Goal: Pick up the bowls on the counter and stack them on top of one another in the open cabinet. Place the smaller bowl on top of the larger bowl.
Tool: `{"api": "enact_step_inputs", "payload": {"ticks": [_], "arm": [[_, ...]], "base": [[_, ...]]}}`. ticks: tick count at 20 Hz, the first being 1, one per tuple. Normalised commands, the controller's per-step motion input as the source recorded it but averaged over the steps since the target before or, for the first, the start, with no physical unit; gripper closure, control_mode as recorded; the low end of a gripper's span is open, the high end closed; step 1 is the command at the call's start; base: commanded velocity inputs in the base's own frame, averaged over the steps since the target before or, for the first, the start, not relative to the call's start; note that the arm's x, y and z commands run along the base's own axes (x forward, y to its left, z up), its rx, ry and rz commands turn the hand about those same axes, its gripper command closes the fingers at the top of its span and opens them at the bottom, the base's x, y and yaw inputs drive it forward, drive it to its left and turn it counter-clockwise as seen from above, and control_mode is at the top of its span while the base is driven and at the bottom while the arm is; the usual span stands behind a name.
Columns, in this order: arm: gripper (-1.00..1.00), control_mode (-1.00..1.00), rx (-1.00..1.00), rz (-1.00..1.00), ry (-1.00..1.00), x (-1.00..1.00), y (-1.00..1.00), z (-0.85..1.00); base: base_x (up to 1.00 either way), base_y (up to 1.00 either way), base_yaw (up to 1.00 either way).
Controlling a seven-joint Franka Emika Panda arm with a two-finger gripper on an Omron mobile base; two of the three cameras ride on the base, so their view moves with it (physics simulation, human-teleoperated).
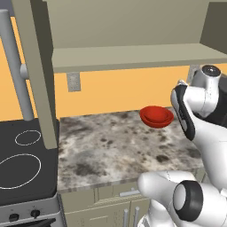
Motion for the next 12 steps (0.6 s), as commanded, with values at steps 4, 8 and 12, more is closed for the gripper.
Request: {"api": "enact_step_inputs", "payload": {"ticks": [4, 8, 12], "arm": [[-1.00, -1.00, 0.03, 0.00, 0.00, 0.17, 0.00, -0.21], [-1.00, -1.00, 0.00, -0.02, 0.00, 0.30, 0.00, -0.21], [-1.00, -1.00, 0.00, -0.03, 0.00, 0.34, 0.00, -0.22]], "base": [[0.00, 0.00, 0.00], [0.00, 0.00, 0.00], [0.00, 0.00, 0.00]]}}
